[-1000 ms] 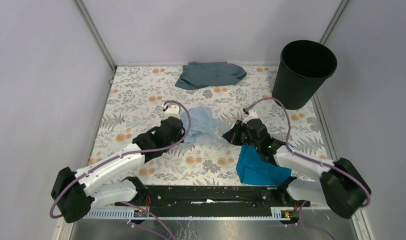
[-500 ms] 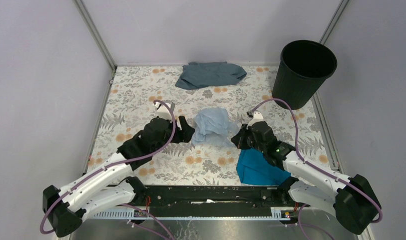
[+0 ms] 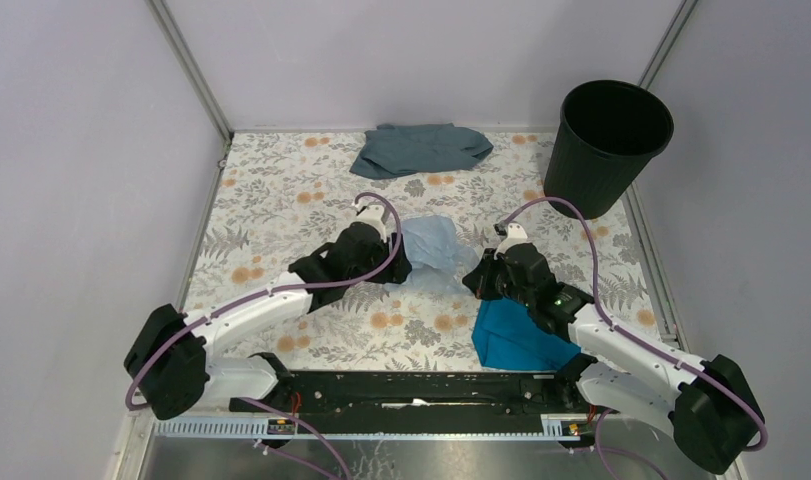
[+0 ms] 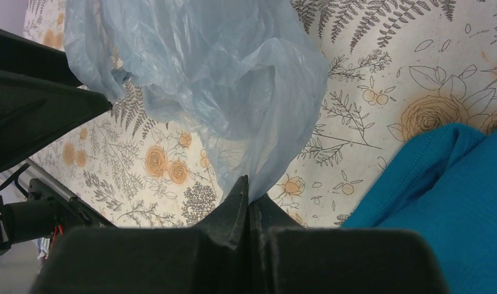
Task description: Put the trash bags into the trash bin
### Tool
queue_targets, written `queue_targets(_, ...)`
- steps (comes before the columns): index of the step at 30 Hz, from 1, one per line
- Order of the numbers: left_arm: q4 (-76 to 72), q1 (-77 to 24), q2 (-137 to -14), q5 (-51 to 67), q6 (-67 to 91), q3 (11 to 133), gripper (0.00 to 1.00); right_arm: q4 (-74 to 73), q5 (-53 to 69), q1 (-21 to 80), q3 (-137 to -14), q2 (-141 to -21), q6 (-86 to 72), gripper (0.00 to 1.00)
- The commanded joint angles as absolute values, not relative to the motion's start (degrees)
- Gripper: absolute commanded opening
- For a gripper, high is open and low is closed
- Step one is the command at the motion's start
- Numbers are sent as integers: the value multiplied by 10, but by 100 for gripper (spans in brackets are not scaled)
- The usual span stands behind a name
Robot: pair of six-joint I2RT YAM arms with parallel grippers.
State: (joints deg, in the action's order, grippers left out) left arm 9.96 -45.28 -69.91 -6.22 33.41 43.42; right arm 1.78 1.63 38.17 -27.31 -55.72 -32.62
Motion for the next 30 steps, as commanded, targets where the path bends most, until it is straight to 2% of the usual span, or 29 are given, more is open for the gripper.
queue_targets(1,56,-452,-710,-69,322,470,67,13,32,381,-293,-546,-321,0)
queue_targets(5,48,-452,-734,-54,325,481,68,9,36,381,-293,-545,-322,0)
queue_targets(8,58,-452,-746,-68,322,492,63,9,40,381,-292,-542,-323,0)
queue_targets(11,84,-452,-746,-97,315,506,47,5,40,381,-291,-538,-319,0)
queue_targets(15,120,-451,-732,-124,304,509,22,-18,36,381,-289,-530,-313,0)
queue_targets(20,160,-446,-685,-148,316,464,16,-53,-2,381,-290,-525,-310,0)
queue_targets(23,184,-410,-673,-95,325,446,8,-114,-42,381,-321,-540,-301,0)
queue_targets(25,207,-360,-696,-29,317,462,7,-118,-59,381,-346,-565,-296,0)
queue_targets(28,246,-271,-762,52,291,554,5,-102,-87,379,-412,-640,-273,0)
queue_targets(29,261,-240,-789,82,288,606,0,-108,-103,376,-450,-675,-263,0)
queue_targets(30,277,-209,-815,126,287,666,0,-122,-112,369,-507,-716,-246,0)
